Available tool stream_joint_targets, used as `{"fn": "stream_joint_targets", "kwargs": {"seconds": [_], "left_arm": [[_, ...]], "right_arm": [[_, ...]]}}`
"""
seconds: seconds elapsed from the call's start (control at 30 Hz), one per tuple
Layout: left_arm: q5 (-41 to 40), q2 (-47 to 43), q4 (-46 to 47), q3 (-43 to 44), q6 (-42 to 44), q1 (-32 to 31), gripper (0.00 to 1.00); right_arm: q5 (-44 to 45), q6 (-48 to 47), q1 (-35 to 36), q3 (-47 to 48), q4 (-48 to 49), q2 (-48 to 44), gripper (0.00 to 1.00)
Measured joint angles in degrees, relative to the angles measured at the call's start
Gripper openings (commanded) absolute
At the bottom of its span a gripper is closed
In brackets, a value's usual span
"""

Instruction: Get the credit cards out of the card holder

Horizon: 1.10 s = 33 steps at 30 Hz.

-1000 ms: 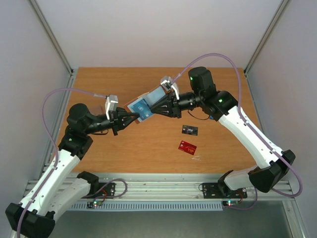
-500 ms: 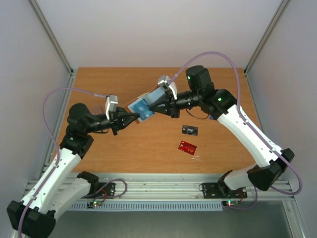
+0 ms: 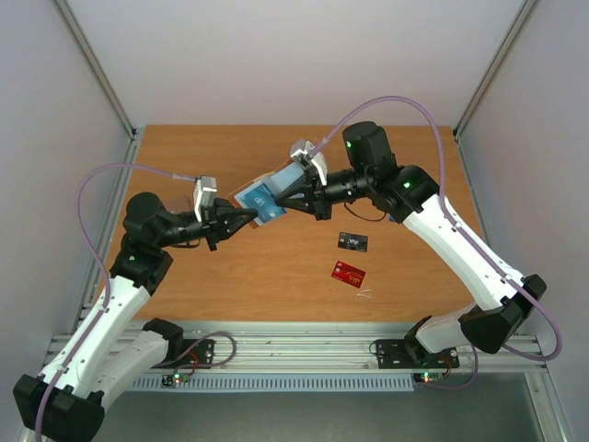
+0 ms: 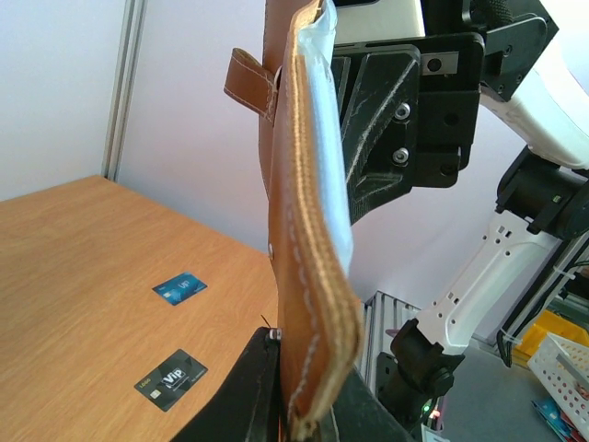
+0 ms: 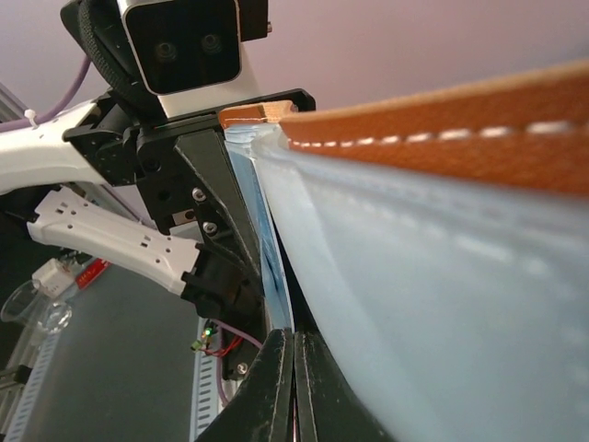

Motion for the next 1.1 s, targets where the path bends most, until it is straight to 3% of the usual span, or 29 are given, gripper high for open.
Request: {"fn": "stream_joint_targets", "kwargs": {"seconds": [0.23,0.53,1.0,1.1], "left_arm": [[0.07,-0.61,0.04,-0.02,0.09,-0.15,0.03],[0.24,-0.61,1.81,-0.76,0.02,-0.94,0.16],[0.87,-0.68,2.69,-0.81,0.04,-1.68,0.19],[0.90,-0.68,2.84,-0.81,0.04,-1.66,0.10]], "right_arm": [[-0.90,0.35,-0.31,-2.82,3.13,-2.01,0.01],[-2.95,0.07,-1.03,-3.63,2.99,-2.54,0.01],[-3.13,-1.70,-1.40,-2.84,-0.92,-3.67,0.01],[-2.93,-2.16,-1.64,-2.38,-2.47,-4.02,0.01]]}}
